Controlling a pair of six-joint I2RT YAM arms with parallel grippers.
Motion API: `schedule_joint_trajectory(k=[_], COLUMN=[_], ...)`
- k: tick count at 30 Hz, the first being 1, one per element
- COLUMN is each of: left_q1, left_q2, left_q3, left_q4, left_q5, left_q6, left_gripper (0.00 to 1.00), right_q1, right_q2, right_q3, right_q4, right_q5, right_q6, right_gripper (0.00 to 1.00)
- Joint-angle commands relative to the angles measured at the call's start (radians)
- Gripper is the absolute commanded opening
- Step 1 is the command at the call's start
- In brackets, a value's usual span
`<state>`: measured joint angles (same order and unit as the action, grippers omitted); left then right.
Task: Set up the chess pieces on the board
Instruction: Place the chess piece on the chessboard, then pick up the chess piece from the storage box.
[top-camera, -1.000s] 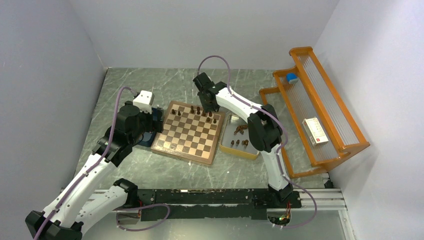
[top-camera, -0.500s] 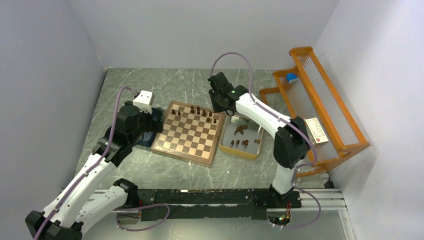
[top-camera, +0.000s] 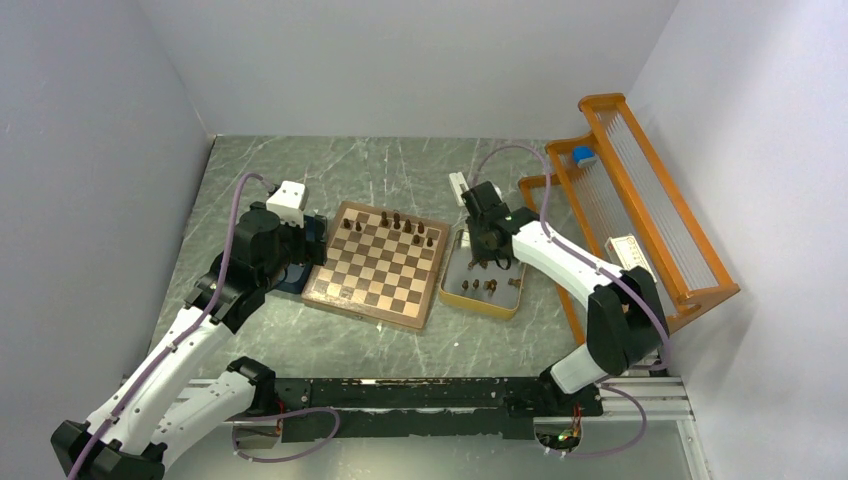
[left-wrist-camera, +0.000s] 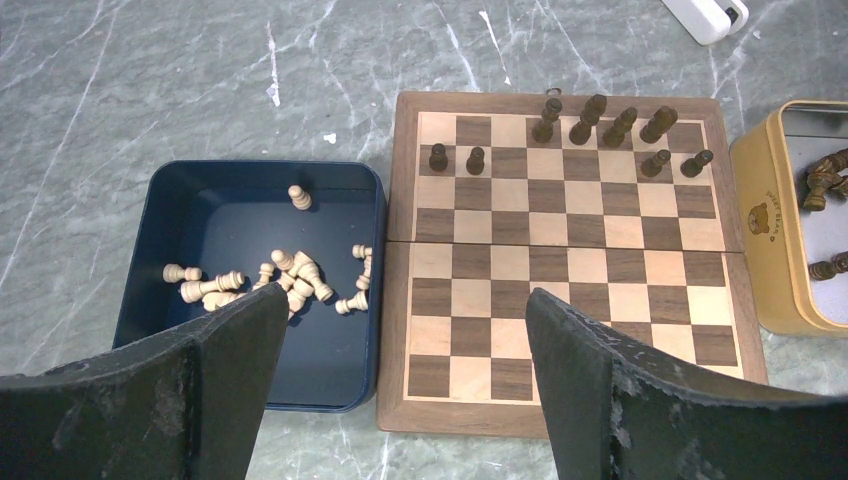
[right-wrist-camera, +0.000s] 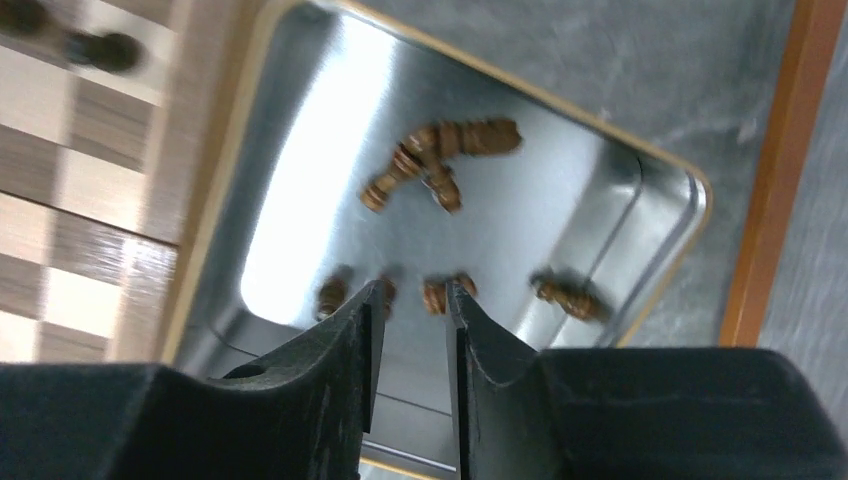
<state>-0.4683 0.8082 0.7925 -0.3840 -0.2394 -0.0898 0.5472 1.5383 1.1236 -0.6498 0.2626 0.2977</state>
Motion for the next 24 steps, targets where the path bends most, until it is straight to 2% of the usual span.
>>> schedule_joint_trajectory(k=[1,9,24], left_q1=[-0.003,-0.003,-0.003], left_q2=[0.002,-0.008,-0.003], left_q3=[-0.001,-0.003,-0.001], left_q4=[0.042,0.042,0.039], left_q5=[0.013,0.016,0.018], left_q6=[0.01,0.009,0.007], left_gripper=[0.92,0.93,0.93], right_q1=[-0.045,-0.083,-0.124], right_q2=[-0.067,-0.115,-0.037], right_q3=[-0.087,-0.191,-0.241], right_q4=[-0.007,0.018,0.09], right_q5=[0.013,-0.012,-0.089], right_q6=[0.036,0.046,0.034], right_gripper=[0.33,0.36,0.39])
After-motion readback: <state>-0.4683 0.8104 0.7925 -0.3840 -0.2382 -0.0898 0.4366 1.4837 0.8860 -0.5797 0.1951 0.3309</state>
